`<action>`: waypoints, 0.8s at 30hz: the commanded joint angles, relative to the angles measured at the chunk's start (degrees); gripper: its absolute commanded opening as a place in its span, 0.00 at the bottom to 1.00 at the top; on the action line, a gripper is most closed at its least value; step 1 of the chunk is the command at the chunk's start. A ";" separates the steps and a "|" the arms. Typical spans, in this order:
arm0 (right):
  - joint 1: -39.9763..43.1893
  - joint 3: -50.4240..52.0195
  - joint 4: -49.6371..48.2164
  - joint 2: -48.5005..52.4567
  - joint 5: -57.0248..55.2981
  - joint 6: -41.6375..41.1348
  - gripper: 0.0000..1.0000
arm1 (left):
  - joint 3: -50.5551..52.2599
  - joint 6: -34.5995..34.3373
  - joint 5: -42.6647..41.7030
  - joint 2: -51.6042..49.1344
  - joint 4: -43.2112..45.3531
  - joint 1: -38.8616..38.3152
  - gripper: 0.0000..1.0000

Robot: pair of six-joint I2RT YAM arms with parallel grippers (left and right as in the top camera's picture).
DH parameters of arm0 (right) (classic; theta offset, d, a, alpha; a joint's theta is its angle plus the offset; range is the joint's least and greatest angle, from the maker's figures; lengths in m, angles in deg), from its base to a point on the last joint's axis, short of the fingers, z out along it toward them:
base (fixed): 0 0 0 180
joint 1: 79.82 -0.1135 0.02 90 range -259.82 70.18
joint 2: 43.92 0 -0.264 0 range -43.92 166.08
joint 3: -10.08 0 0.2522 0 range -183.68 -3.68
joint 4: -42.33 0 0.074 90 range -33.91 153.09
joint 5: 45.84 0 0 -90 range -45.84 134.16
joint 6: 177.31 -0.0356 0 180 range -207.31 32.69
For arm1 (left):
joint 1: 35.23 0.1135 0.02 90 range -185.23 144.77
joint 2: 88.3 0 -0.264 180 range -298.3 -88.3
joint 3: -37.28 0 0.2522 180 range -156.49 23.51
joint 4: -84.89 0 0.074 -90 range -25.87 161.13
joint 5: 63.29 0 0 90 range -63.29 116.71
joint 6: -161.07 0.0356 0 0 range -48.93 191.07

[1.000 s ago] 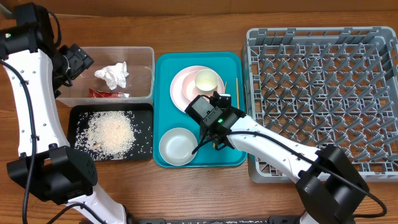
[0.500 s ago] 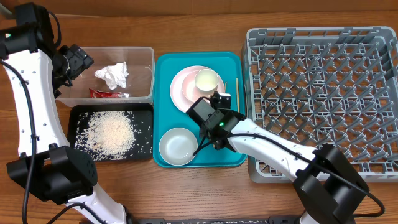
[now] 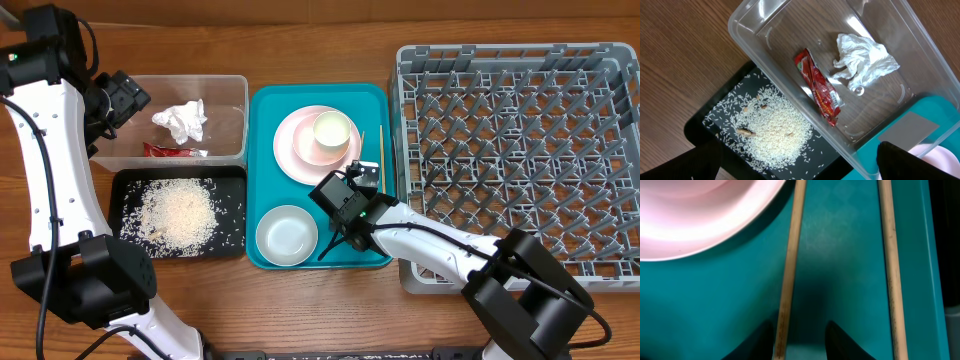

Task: Sort waste into correct bins and load items into the dishwasher
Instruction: 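Lift the chopsticks with the right gripper and carry them over the dish rack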

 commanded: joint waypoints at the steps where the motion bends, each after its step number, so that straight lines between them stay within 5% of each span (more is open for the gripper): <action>1: 0.59 0.13 -1.18 -0.02 -1.46 0.17 0.36 | -0.28 0.72 0.76 0.22 0.04 -0.22 1.00; 24: 0.66 2.80 -8.85 2.21 -1.46 0.15 0.36 | -0.28 0.72 0.76 0.22 0.04 -0.22 1.00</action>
